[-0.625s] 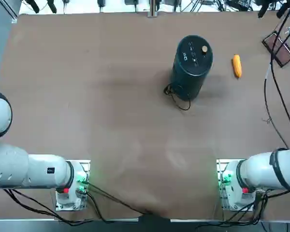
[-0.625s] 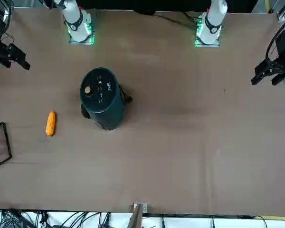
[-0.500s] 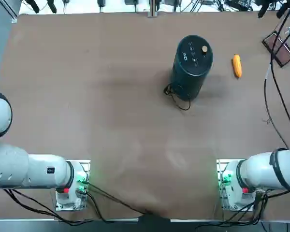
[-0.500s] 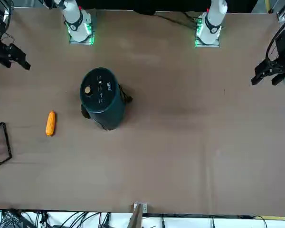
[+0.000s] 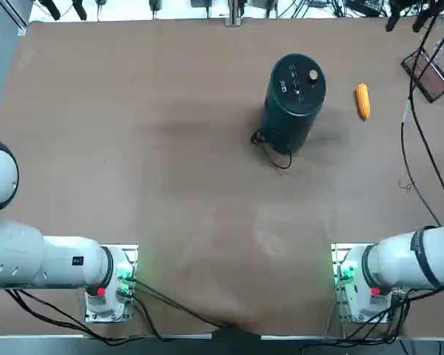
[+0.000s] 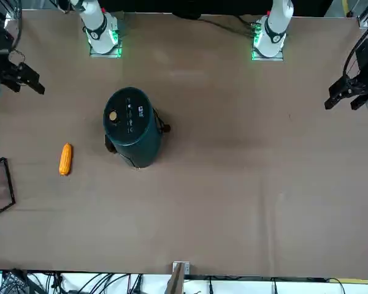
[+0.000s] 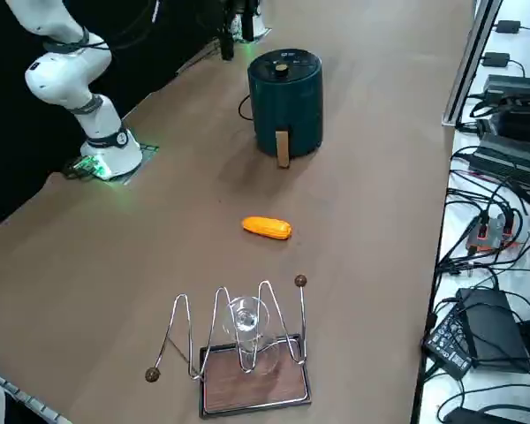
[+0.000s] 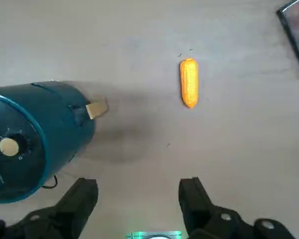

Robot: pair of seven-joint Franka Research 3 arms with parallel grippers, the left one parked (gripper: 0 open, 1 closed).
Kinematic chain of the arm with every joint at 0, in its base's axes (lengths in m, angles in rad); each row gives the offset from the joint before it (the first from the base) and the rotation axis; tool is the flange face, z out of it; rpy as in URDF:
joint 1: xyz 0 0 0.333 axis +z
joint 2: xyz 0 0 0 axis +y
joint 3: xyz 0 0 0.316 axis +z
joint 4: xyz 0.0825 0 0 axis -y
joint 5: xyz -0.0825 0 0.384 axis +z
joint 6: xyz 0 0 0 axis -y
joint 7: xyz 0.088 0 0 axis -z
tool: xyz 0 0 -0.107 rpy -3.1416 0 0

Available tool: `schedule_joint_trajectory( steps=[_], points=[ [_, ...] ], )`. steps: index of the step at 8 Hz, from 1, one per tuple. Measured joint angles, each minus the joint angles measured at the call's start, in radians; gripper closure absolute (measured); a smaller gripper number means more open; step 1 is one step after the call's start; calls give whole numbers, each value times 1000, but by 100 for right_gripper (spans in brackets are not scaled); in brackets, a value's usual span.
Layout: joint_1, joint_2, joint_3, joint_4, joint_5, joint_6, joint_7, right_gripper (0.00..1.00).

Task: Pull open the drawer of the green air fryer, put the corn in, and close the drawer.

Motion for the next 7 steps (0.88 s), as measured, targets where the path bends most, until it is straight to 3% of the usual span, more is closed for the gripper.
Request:
schedule_joint_trajectory(
  steps=[4, 7],
  points=[
    [-28, 198, -10, -22, 119, 163, 344, 0],
    [-26, 269, -8, -109, 220, 331, 668, 0]
  ],
)
